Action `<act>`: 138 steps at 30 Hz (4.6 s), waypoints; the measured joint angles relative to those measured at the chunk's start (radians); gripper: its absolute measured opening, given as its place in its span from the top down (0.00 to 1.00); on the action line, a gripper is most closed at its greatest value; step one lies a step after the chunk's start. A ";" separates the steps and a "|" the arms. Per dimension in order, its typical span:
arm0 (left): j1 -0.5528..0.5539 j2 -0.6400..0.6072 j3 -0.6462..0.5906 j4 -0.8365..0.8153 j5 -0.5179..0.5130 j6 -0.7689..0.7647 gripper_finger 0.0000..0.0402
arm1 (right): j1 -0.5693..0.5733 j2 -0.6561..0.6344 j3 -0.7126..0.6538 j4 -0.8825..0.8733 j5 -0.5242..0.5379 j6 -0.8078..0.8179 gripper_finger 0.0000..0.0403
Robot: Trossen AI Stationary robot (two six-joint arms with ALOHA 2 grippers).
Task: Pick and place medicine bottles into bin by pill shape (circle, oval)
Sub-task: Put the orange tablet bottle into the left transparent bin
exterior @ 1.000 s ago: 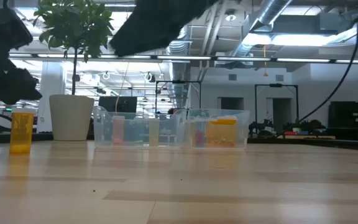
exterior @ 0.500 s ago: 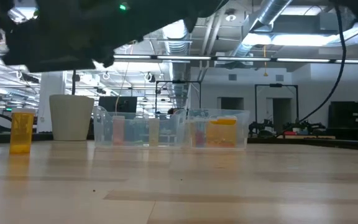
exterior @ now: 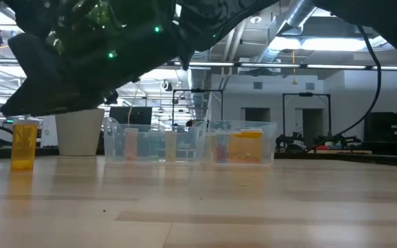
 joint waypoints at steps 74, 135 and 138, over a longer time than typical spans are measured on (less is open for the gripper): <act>0.000 0.000 0.000 0.008 -0.030 -0.029 0.20 | -0.025 0.048 -0.009 0.071 -0.009 0.047 0.63; 0.001 -0.007 0.000 0.032 -0.217 -0.027 0.20 | -0.215 -0.479 -0.805 0.457 0.171 0.079 0.71; 0.001 -0.007 0.000 0.032 -0.217 -0.027 0.20 | -0.220 -0.450 -0.788 0.459 0.171 0.093 0.71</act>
